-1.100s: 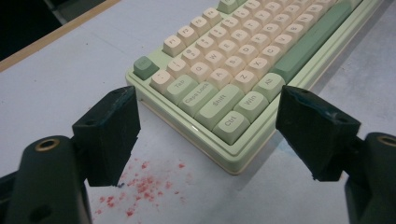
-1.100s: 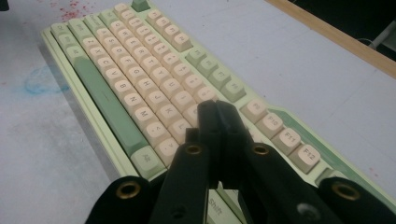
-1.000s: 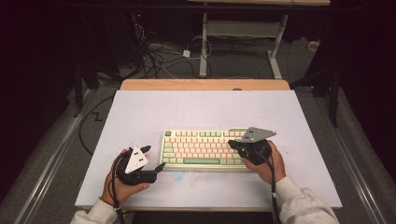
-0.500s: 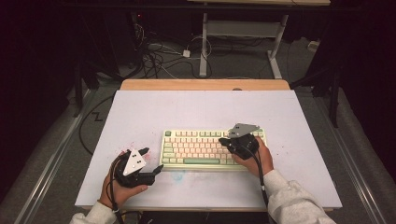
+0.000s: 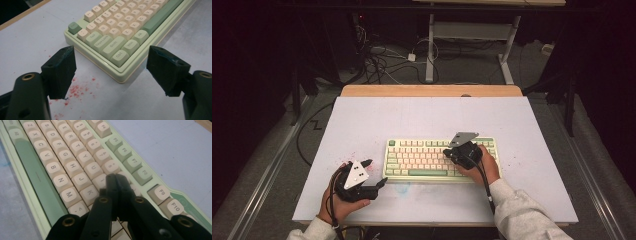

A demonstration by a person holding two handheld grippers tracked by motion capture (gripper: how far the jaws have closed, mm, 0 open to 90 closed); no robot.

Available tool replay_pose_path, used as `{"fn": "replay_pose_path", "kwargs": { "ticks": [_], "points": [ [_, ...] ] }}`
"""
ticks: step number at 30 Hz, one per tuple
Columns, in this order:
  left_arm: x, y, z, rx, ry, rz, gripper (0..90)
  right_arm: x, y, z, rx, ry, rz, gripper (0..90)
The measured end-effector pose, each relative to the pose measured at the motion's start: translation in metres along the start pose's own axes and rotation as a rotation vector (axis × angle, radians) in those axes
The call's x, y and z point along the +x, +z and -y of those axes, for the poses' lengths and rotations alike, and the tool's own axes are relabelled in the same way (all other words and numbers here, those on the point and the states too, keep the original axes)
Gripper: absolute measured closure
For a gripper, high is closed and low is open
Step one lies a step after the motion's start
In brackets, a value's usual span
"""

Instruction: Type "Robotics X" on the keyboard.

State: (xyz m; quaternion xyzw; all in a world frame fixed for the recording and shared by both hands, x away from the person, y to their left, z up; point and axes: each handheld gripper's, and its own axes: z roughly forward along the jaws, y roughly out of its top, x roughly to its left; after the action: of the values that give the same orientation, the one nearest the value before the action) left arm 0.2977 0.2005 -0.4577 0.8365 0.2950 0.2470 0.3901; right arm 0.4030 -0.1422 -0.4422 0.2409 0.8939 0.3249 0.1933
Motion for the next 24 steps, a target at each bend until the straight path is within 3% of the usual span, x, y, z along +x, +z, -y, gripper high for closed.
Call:
{"fn": "replay_pose_path", "kwargs": {
  "ticks": [11, 12, 16, 24],
  "points": [
    [0.000, -0.002, 0.004, 0.006, 0.013, -0.001, 22.5, 0.000, 0.006, -0.002, 0.011, -0.017, 0.007, 90.0],
    [0.000, -0.002, 0.004, 0.012, 0.001, 0.005, 22.5, 0.001, 0.006, -0.002, 0.015, -0.016, 0.011, 90.0],
    [0.000, -0.003, 0.005, 0.014, 0.015, 0.002, 22.5, 0.003, 0.007, -0.003, 0.048, -0.020, 0.017, 90.0],
    [-0.002, -0.002, 0.003, 0.018, 0.010, 0.003, 22.8, 0.006, -0.008, -0.002, -0.027, -0.006, 0.001, 90.0]
  ]
}}
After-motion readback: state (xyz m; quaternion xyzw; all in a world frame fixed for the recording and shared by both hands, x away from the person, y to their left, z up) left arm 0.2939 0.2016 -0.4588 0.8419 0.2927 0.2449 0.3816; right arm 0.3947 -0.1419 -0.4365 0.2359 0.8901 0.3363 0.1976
